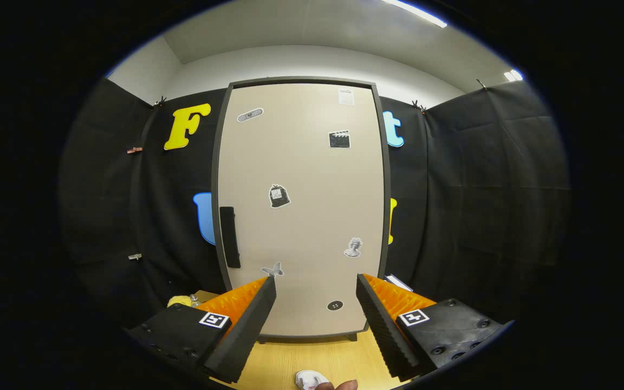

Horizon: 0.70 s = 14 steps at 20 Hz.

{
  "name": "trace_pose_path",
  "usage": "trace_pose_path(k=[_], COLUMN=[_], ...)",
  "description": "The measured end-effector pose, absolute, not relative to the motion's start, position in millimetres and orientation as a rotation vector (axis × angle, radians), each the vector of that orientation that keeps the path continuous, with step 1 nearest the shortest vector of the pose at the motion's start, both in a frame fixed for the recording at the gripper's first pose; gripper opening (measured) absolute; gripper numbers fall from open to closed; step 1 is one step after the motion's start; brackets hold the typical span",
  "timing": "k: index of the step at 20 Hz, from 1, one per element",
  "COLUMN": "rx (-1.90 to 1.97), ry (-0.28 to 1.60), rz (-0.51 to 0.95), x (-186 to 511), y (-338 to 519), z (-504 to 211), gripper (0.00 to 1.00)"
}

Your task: Open the shoe cabinet door, grab the shoes and put them into the shoe cabinet, then close the shoe cabinet door.

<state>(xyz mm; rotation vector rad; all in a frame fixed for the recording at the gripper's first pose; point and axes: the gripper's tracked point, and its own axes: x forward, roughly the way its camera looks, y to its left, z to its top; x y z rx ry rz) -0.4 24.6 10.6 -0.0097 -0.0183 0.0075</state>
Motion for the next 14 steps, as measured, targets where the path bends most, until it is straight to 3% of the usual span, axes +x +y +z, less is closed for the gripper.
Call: trace_pose_path(k=[14], rx=[0.015], ry=[-0.036], rz=[0.108], x=[107.9], y=[156.7], z=[16.1], gripper=[0.97])
